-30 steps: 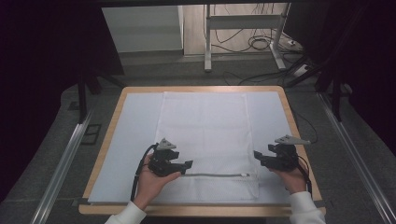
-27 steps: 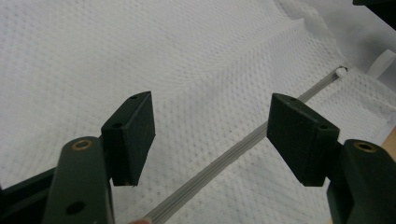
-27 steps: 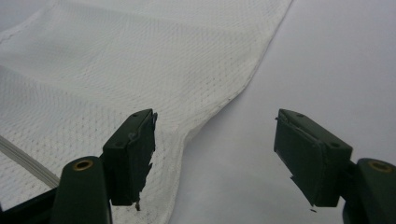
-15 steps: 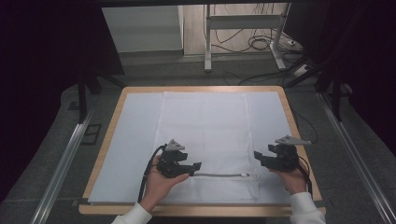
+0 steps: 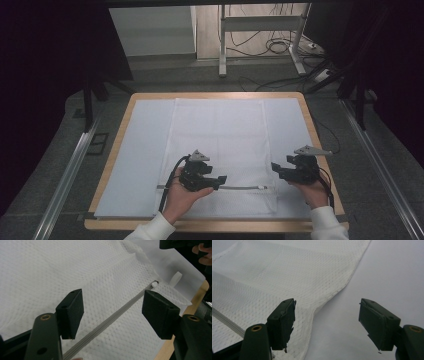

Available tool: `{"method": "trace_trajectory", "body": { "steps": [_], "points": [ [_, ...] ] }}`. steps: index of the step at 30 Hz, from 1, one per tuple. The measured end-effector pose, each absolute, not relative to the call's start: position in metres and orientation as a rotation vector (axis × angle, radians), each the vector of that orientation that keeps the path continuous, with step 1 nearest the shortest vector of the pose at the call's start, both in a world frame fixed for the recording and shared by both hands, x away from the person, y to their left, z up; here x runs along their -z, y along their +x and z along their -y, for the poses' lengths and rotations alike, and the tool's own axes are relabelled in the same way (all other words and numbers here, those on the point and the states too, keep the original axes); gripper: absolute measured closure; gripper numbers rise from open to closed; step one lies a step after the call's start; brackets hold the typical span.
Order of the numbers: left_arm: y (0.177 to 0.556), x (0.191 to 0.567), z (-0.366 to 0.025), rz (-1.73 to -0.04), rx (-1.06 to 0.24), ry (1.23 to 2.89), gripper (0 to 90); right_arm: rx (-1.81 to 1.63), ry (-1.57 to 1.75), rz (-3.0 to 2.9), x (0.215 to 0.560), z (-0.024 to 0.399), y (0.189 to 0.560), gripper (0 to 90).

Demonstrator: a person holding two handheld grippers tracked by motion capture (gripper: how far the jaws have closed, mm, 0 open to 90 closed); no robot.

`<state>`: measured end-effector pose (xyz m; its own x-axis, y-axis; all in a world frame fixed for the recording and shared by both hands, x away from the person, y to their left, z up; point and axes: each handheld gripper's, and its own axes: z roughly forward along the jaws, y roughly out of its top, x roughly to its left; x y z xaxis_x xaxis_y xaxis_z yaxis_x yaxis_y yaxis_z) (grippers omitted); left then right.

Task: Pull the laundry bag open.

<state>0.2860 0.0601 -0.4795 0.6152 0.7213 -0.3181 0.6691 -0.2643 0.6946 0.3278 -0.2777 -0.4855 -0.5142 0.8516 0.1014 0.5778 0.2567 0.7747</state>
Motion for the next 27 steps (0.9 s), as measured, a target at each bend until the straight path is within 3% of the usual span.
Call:
{"method": "trace_trajectory", "body": {
  "steps": [27],
  "points": [
    [0.291,0.489,-0.008,-1.042,-0.002,2.031,32.0,-1.093,1.296,-2.207,0.489,0.275,0.329,28.8]
  ]
}}
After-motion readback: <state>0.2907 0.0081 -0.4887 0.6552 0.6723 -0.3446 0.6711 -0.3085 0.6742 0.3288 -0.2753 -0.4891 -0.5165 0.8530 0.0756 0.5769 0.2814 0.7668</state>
